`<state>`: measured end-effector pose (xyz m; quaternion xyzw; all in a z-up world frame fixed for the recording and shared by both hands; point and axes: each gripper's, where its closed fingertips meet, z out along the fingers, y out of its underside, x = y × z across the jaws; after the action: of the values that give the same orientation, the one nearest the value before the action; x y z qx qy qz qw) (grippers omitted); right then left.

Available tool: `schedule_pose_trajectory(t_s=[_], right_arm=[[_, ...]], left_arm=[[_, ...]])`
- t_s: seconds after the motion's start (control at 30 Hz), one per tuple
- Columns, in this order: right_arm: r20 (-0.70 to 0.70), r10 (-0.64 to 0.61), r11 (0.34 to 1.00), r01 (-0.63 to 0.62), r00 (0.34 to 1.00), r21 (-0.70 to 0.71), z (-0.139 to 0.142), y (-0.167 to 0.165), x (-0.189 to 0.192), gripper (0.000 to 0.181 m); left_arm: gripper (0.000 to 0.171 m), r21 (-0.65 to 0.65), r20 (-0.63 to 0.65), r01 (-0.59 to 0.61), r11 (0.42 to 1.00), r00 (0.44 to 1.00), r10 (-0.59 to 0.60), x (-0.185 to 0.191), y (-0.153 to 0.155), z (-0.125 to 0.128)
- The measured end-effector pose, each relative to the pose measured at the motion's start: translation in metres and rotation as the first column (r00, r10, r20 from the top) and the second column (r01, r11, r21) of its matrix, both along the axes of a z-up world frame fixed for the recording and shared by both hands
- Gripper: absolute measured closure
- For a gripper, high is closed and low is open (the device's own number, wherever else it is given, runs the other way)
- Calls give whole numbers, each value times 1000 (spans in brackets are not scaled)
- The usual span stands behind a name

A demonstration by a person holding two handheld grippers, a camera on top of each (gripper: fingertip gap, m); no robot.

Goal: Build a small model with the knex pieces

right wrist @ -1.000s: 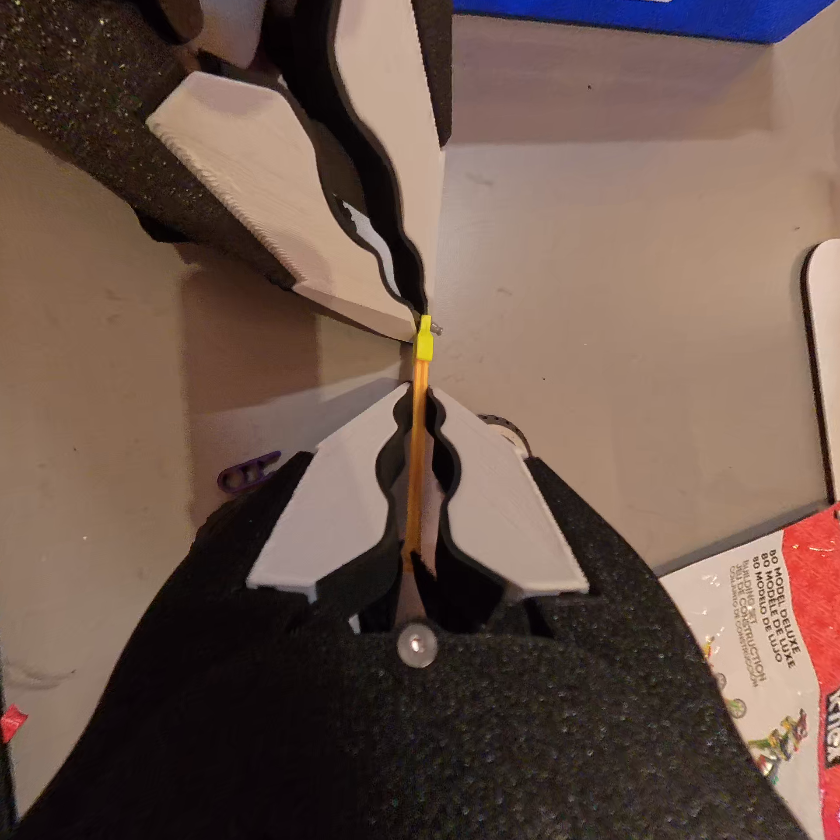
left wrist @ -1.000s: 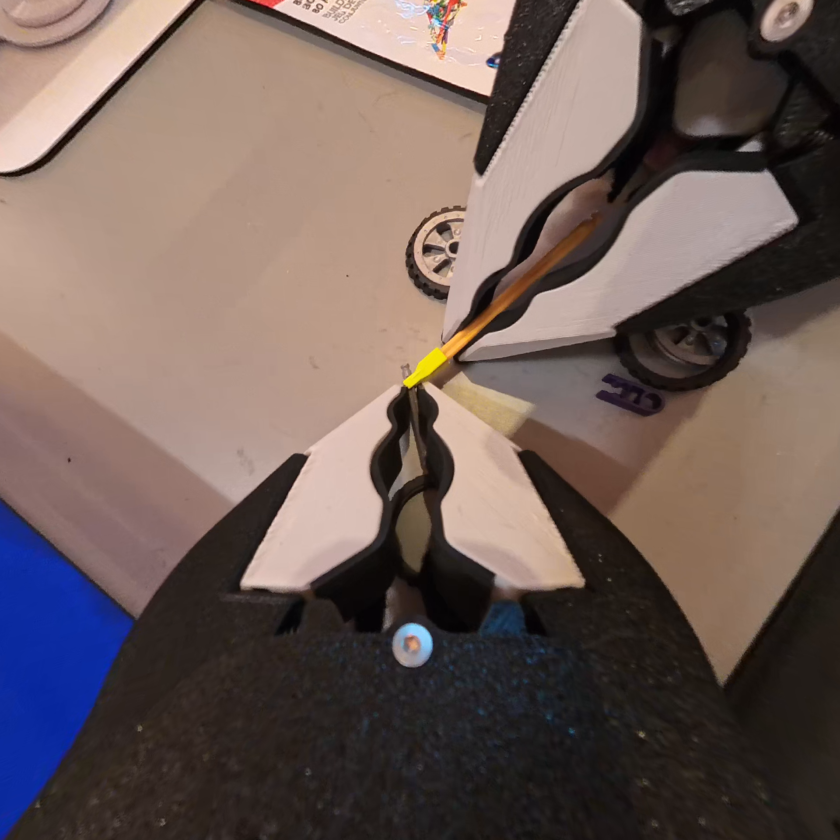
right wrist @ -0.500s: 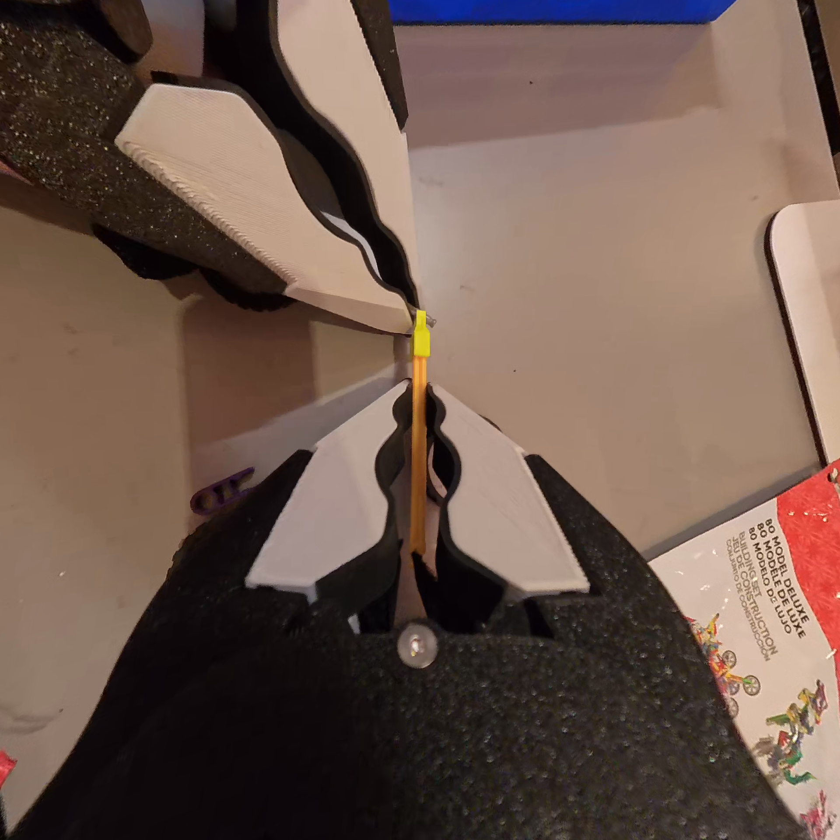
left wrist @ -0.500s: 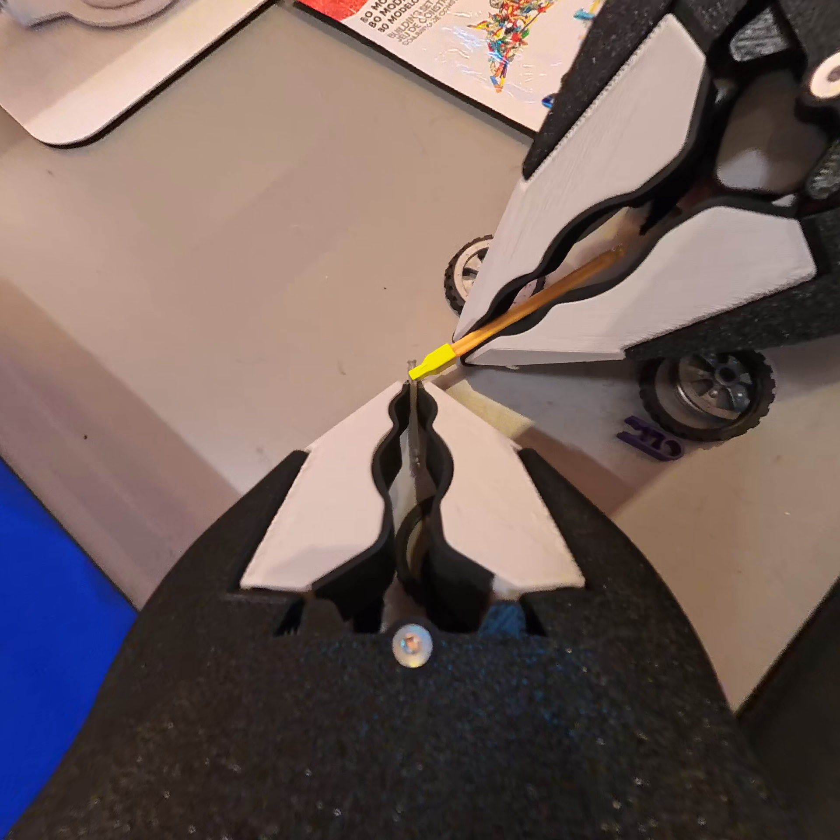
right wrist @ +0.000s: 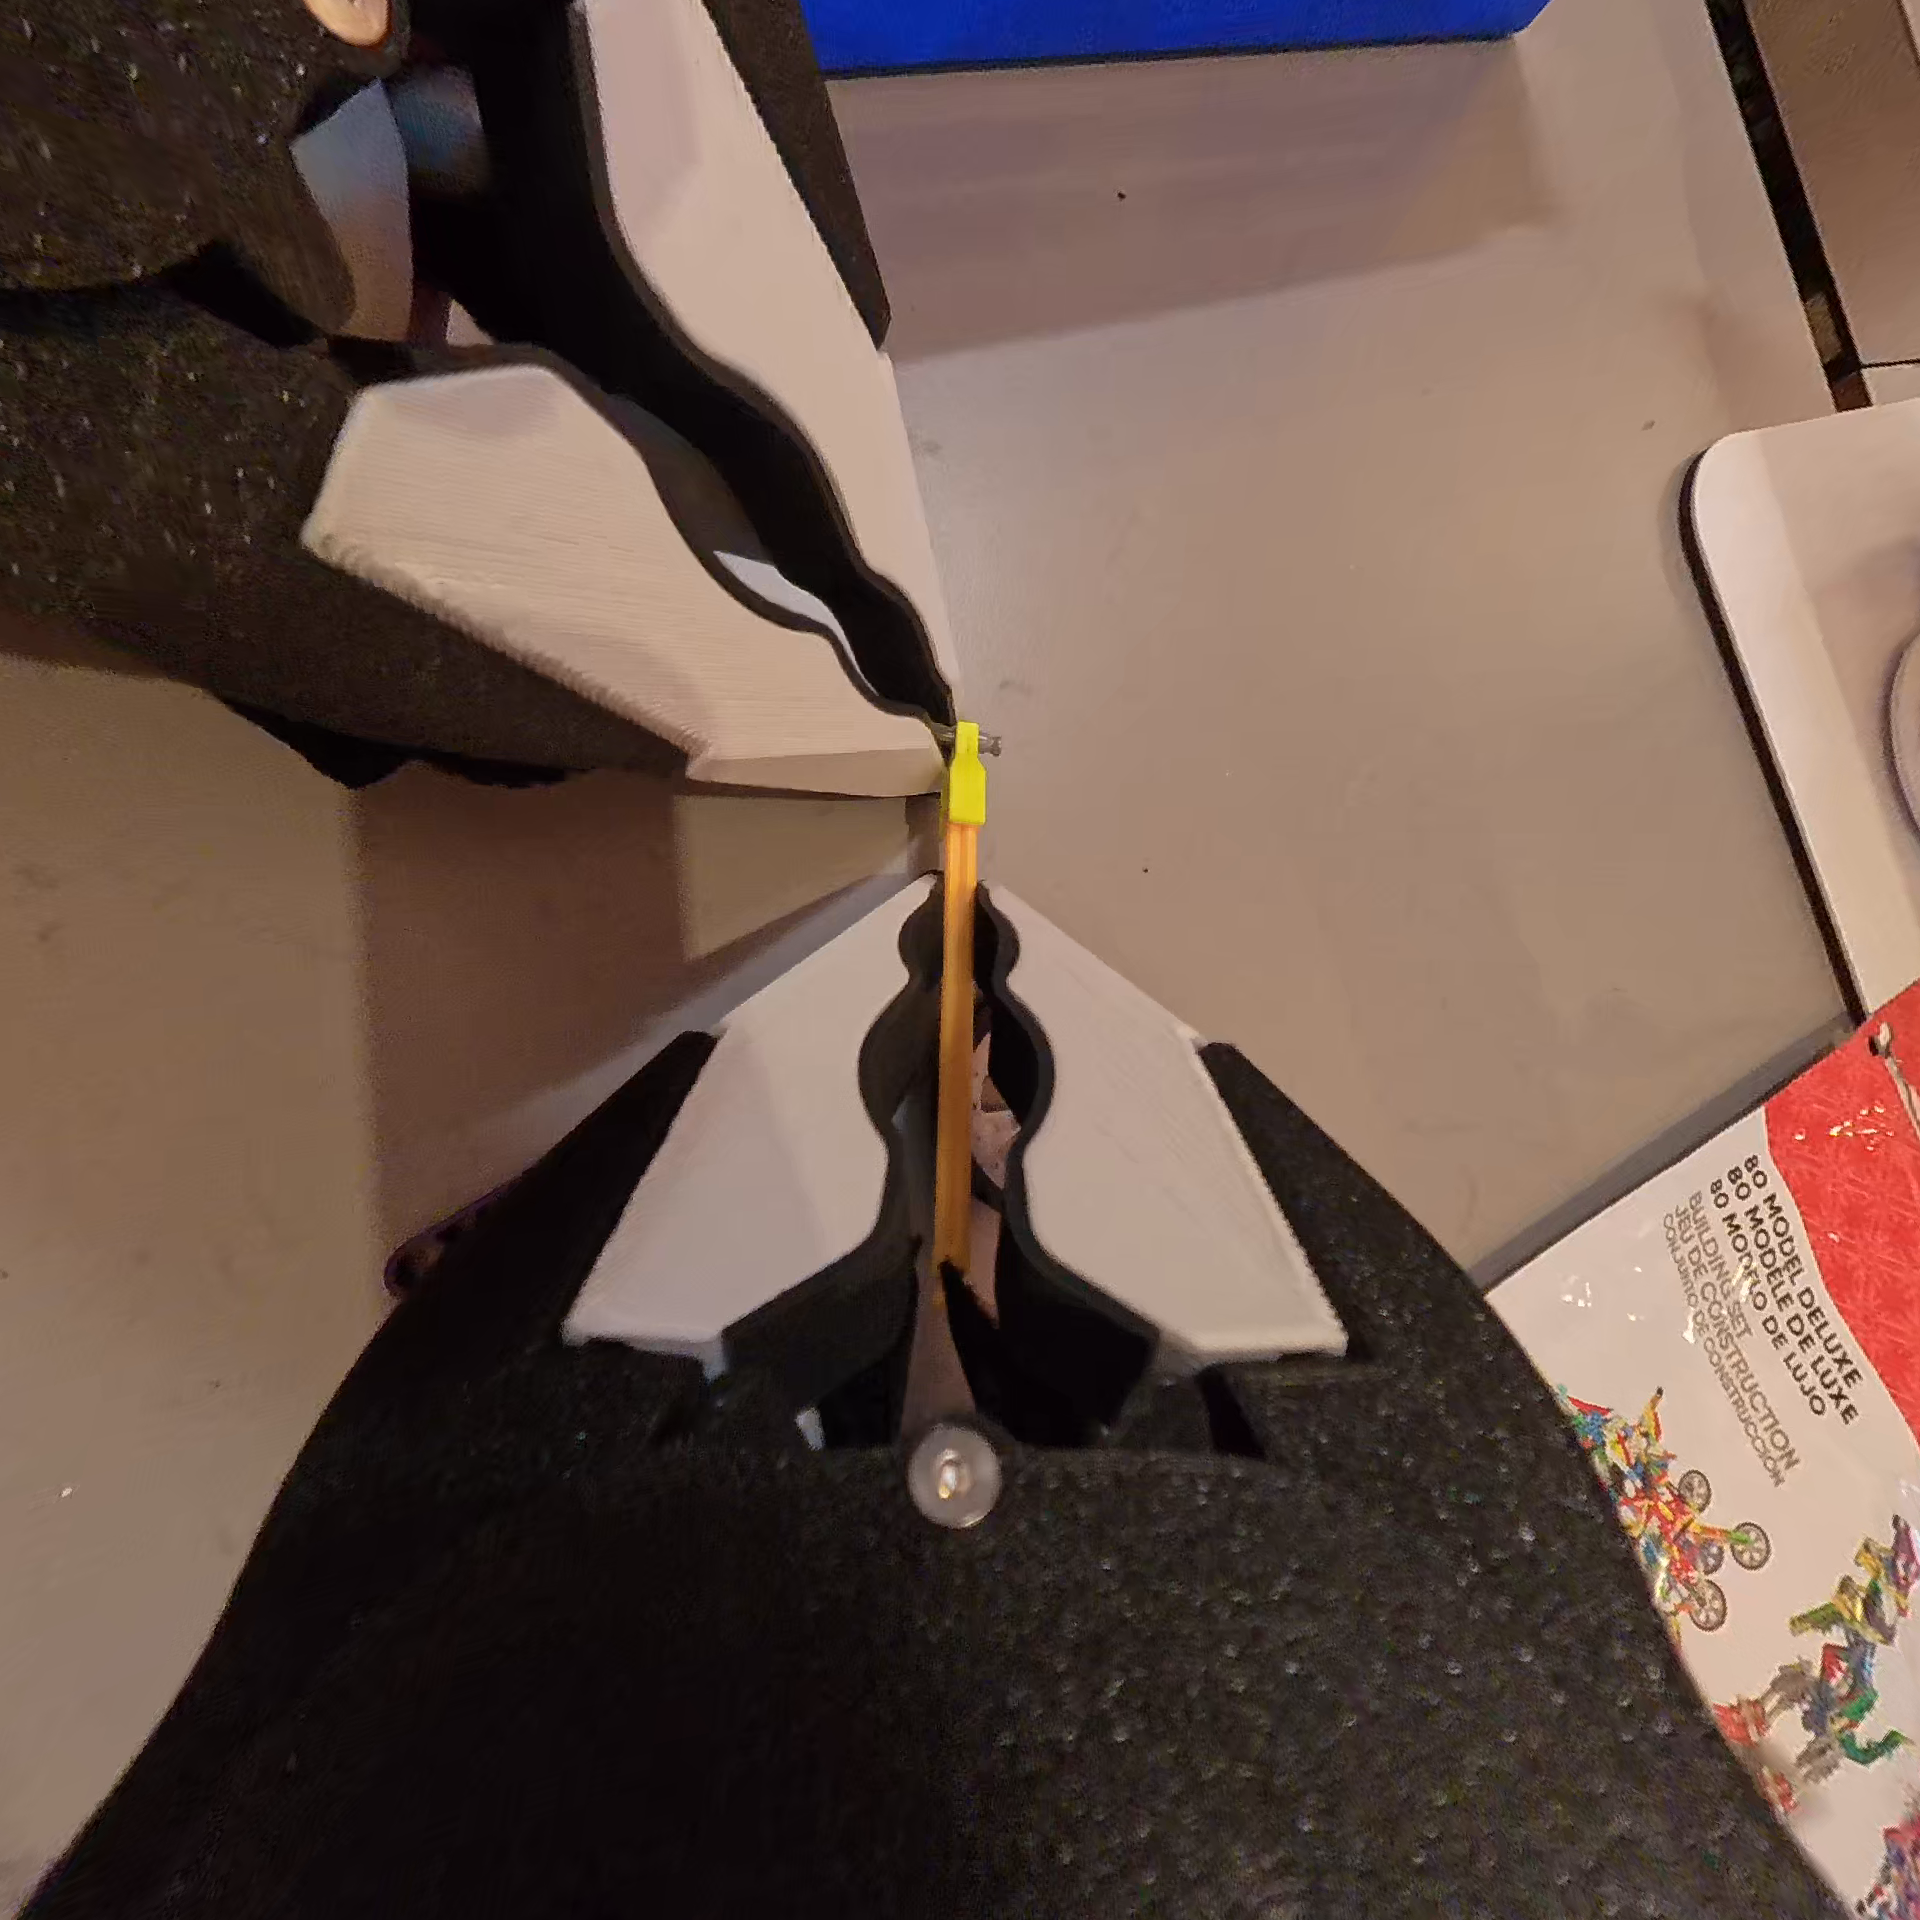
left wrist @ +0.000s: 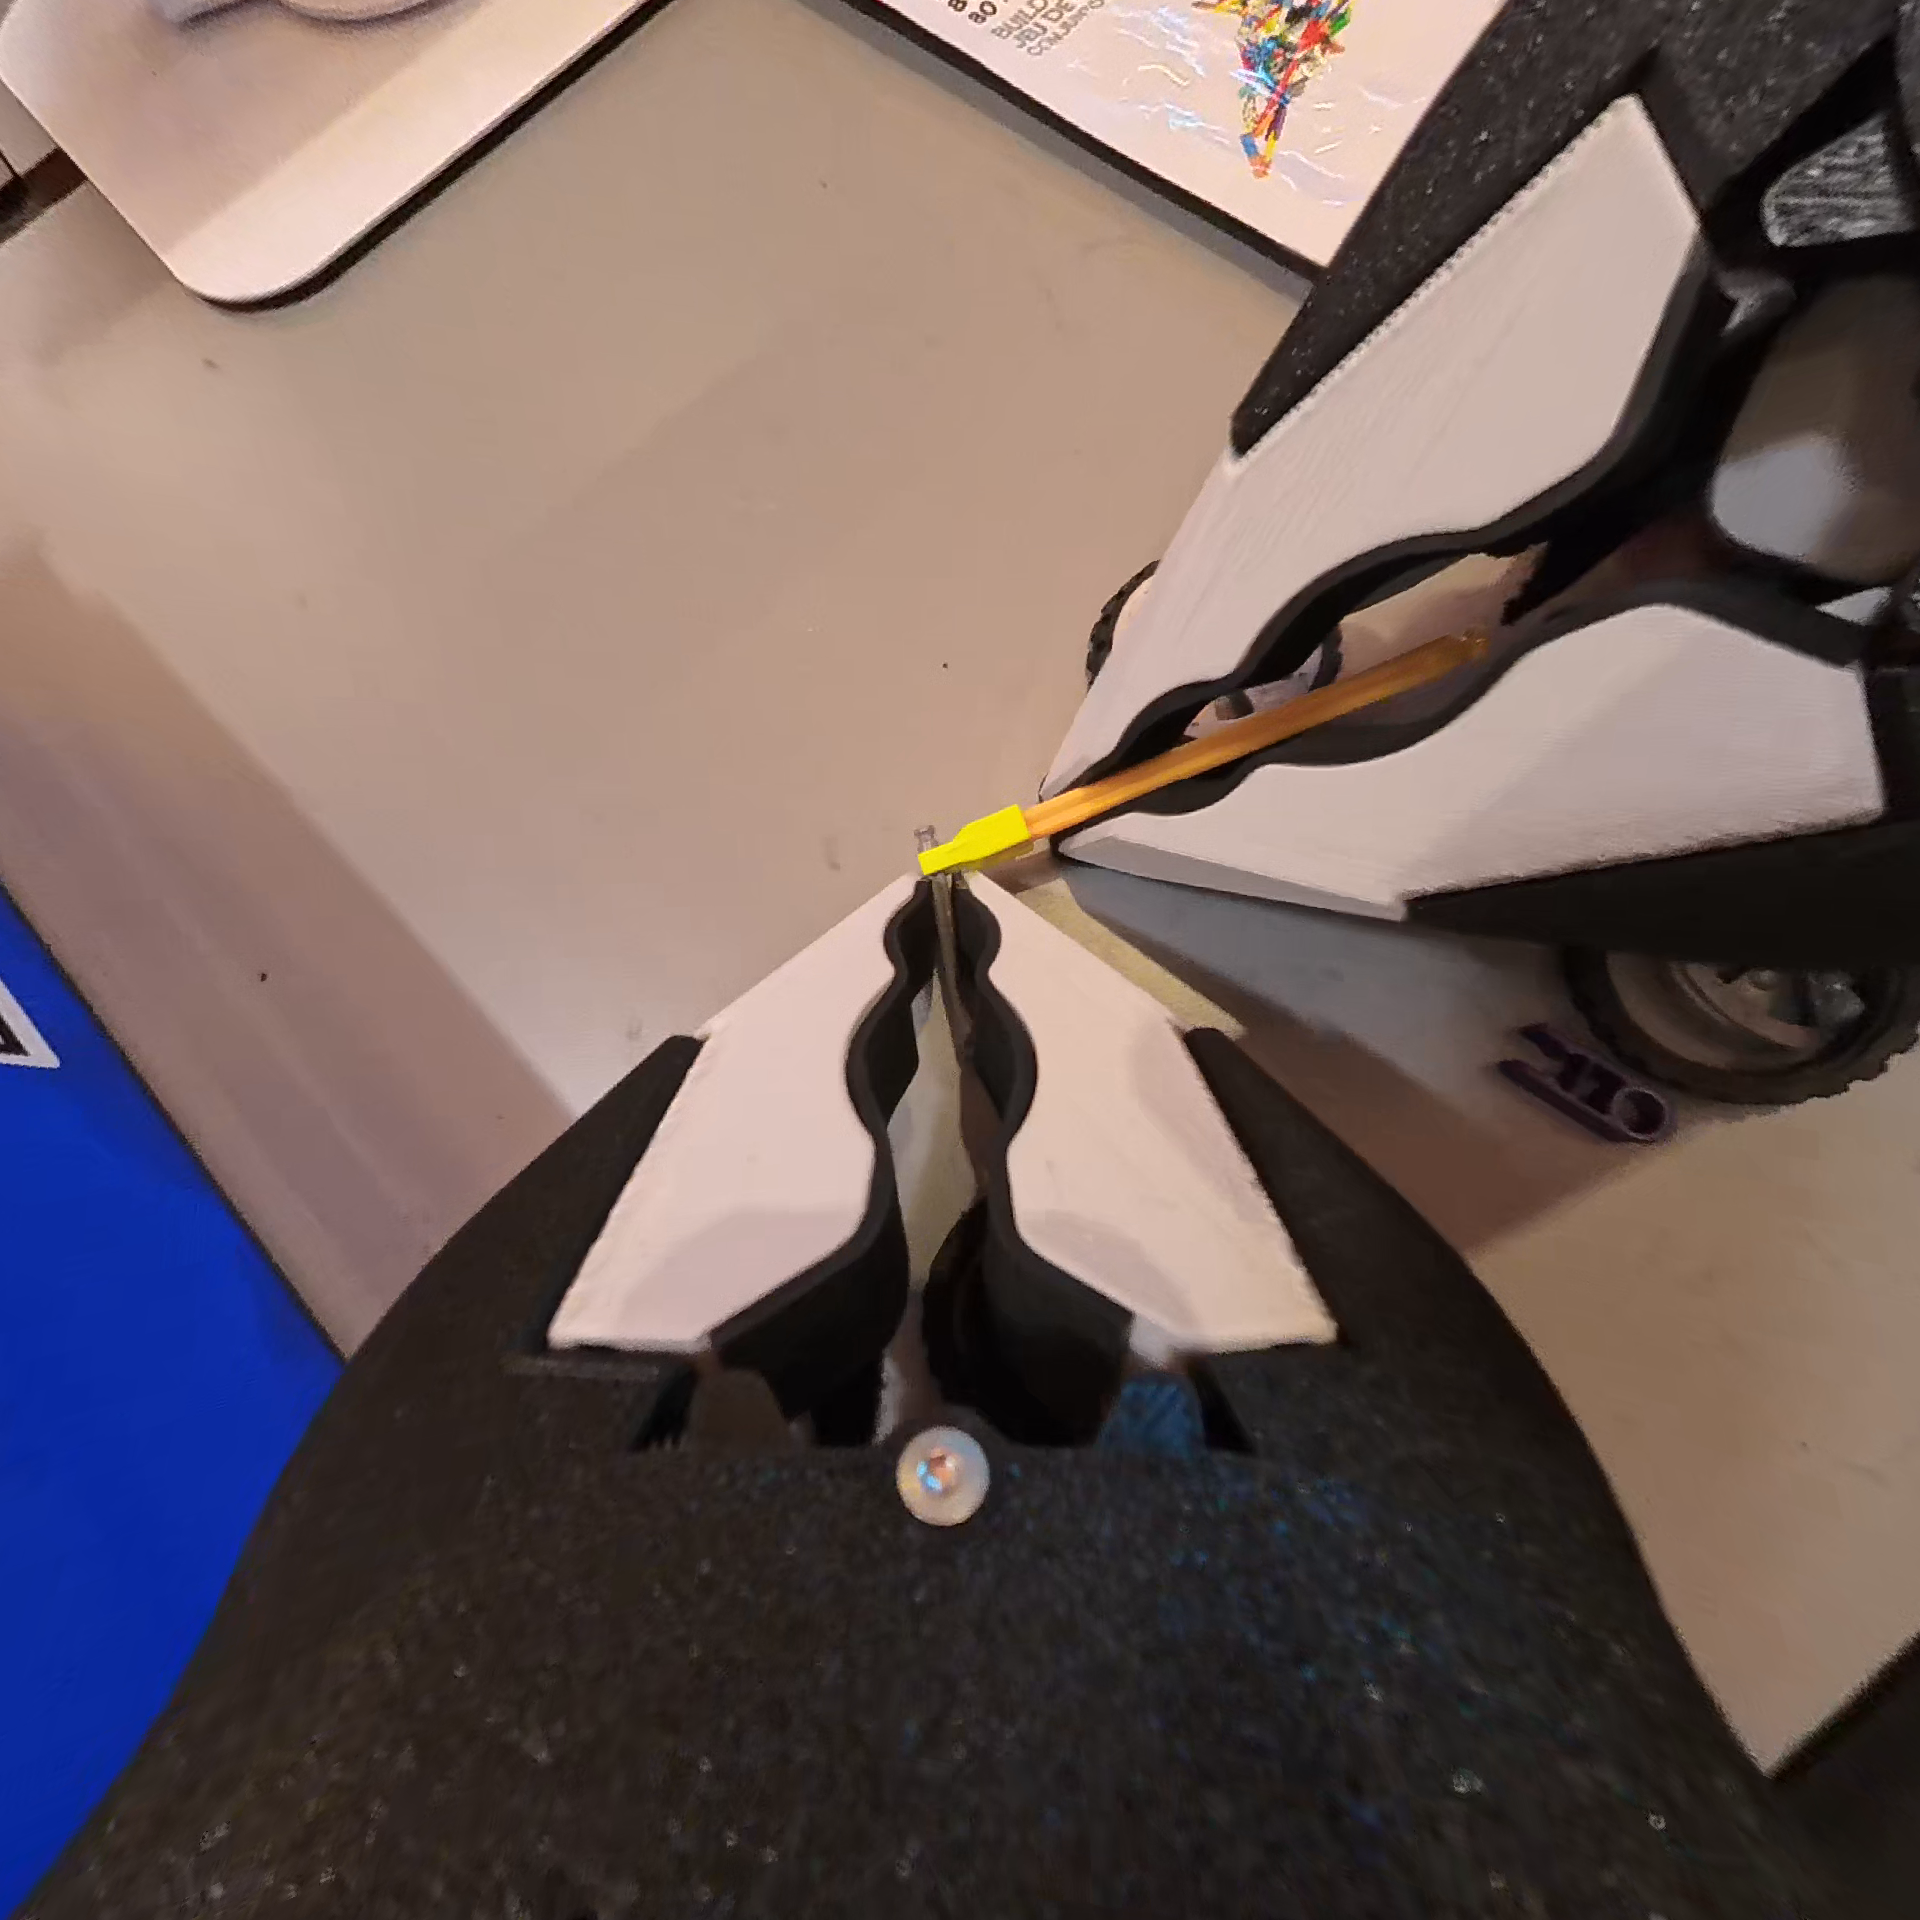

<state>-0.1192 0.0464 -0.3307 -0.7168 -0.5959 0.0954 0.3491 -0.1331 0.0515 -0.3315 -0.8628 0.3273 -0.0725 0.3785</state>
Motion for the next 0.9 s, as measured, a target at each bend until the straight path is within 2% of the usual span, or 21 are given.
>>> schedule_pose_trajectory(t_s=[0.53, 0.73, 0.83, 0.9], right_arm=[[11, -36, 996, 35, 999, 84, 1, 3, -7, 181], [7, -19, 996, 18, 1000, 88, 1, 4, -8, 181], [-20, 16, 999, -15, 1000, 36, 0, 4, -5, 181], [-39, 21, 1000, -21, 999, 7, 0, 4, -3, 181]], left_arm=[[171, 9, 5, -99, 995, 995, 99, -1, 5, 1], [171, 15, -7, -88, 996, 996, 88, -2, 4, 0], [168, 40, -47, -47, 998, 998, 49, -2, 2, 0], [168, 14, -19, -46, 999, 999, 46, -2, 2, -1]])
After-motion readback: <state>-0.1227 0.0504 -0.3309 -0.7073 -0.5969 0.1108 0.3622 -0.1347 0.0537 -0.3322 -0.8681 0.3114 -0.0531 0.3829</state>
